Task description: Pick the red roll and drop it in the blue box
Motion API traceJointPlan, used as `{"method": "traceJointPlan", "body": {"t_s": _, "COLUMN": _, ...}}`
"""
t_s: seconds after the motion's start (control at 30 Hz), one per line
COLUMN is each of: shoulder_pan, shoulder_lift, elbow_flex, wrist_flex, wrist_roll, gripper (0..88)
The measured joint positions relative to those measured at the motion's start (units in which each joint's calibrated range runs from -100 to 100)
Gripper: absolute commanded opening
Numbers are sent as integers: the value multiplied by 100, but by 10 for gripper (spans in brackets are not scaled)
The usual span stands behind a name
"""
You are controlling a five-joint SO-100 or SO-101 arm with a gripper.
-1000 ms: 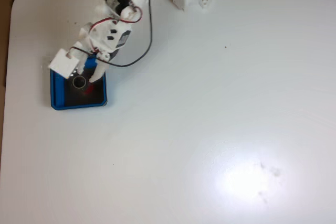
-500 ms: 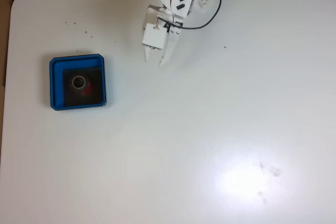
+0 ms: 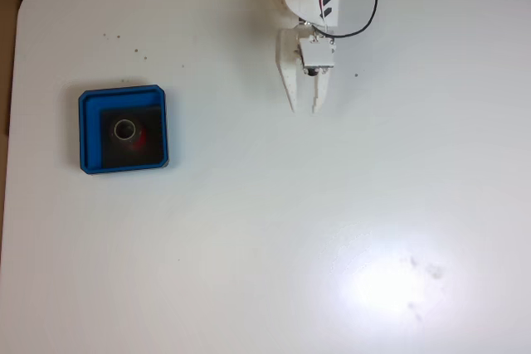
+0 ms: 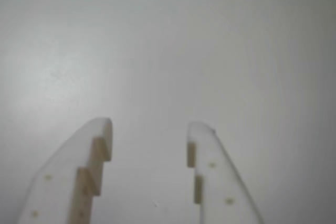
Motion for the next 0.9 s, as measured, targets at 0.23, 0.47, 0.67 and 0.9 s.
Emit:
{"method": "traceJointPlan", "body": {"t_s": 0.23, "shoulder_pan": -336, "shoulder_lift": -517, "elbow_flex": 233, "wrist_flex": -115, "wrist_roll": 0, "gripper": 132}}
{"method": "traceJointPlan", "body": {"t_s": 0.47, "shoulder_pan": -435, "shoulder_lift": -779, "elbow_flex": 233, "wrist_flex": -115, "wrist_roll": 33, "gripper": 132}}
{"method": "traceJointPlan", "body": {"t_s": 0.67, "shoulder_pan": -435, "shoulder_lift": -779, "elbow_flex": 233, "wrist_flex": -115, "wrist_roll": 33, "gripper": 123}}
{"method": "traceJointPlan", "body": {"t_s": 0.9, "shoulder_pan": -435, "shoulder_lift": -779, "elbow_flex": 233, "wrist_flex": -115, "wrist_roll": 33, "gripper": 118}}
